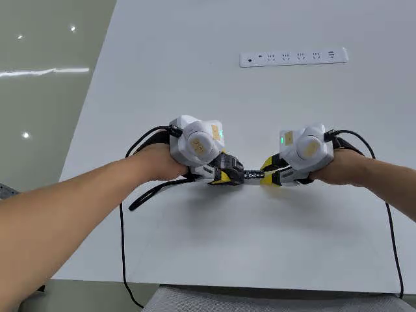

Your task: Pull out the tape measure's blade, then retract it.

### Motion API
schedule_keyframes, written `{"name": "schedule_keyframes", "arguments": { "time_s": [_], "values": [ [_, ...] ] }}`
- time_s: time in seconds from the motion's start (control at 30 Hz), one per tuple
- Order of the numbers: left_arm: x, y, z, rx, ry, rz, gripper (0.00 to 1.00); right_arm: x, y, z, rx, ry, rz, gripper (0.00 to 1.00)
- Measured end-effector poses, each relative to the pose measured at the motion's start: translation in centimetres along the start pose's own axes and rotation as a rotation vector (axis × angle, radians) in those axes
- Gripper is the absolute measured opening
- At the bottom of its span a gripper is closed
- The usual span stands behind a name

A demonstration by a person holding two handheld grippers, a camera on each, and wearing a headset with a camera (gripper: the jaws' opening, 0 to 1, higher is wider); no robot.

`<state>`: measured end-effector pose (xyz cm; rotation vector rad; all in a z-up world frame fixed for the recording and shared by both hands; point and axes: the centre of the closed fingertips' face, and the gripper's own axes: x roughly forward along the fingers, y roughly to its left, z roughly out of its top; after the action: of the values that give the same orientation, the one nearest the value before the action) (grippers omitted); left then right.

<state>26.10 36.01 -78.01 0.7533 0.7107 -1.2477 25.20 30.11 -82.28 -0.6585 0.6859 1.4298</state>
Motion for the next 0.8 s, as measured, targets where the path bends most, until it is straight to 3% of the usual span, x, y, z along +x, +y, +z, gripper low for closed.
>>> {"name": "schedule_keyframes", "arguments": {
  "time_s": [0.8],
  "values": [
    [0.1,-0.1,0.0,0.006,0.012,-0.003,0.29,-2.7,-0.3,-3.3,0.035,0.031,-0.018,0.10]
  ]
}}
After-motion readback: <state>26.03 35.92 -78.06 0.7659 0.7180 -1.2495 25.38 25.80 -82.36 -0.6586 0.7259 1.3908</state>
